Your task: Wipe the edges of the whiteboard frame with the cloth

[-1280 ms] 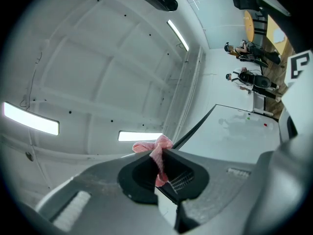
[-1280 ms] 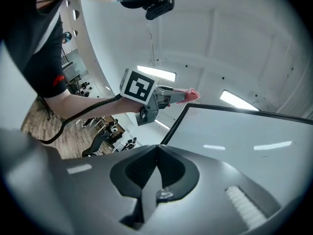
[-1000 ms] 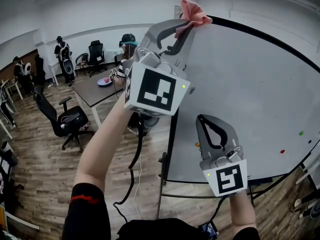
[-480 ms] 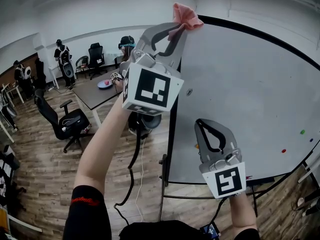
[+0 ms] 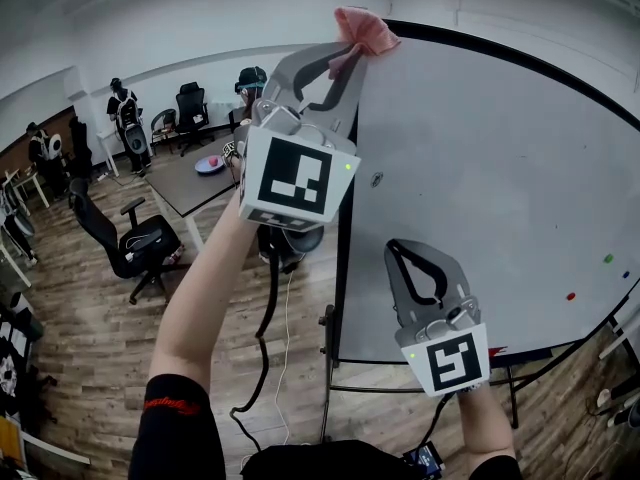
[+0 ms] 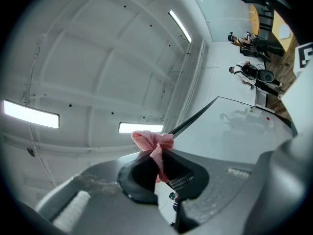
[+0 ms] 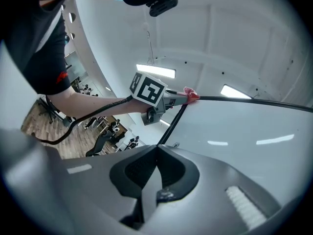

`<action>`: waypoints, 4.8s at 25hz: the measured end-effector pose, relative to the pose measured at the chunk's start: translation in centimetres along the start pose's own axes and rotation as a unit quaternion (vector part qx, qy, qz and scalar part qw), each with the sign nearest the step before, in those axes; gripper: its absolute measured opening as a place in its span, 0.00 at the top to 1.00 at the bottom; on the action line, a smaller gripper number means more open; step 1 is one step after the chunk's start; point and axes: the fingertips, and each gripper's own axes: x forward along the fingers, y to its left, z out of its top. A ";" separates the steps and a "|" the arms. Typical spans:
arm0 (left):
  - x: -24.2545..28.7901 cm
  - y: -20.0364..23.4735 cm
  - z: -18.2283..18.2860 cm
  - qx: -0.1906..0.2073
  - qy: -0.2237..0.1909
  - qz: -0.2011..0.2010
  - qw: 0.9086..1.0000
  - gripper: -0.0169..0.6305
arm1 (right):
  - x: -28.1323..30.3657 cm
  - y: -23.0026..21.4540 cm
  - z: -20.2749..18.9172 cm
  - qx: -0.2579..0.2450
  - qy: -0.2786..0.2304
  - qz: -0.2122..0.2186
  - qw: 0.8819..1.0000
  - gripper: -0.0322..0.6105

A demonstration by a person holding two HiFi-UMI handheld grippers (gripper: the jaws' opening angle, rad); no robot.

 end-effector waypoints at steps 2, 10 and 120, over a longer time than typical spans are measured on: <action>0.0 -0.1 -0.2 -0.001 0.000 0.001 1.000 0.95 | 0.0 -0.1 -0.2 0.001 0.001 -0.001 1.000 0.95; -0.3 -0.6 -0.8 -0.018 0.001 0.010 1.000 0.95 | 0.1 -0.2 -1.3 0.011 0.002 -0.003 1.000 0.95; -6.9 -10.2 -6.7 -0.070 0.088 -0.014 0.994 0.95 | -3.5 2.1 -3.9 0.047 0.031 0.016 0.998 0.95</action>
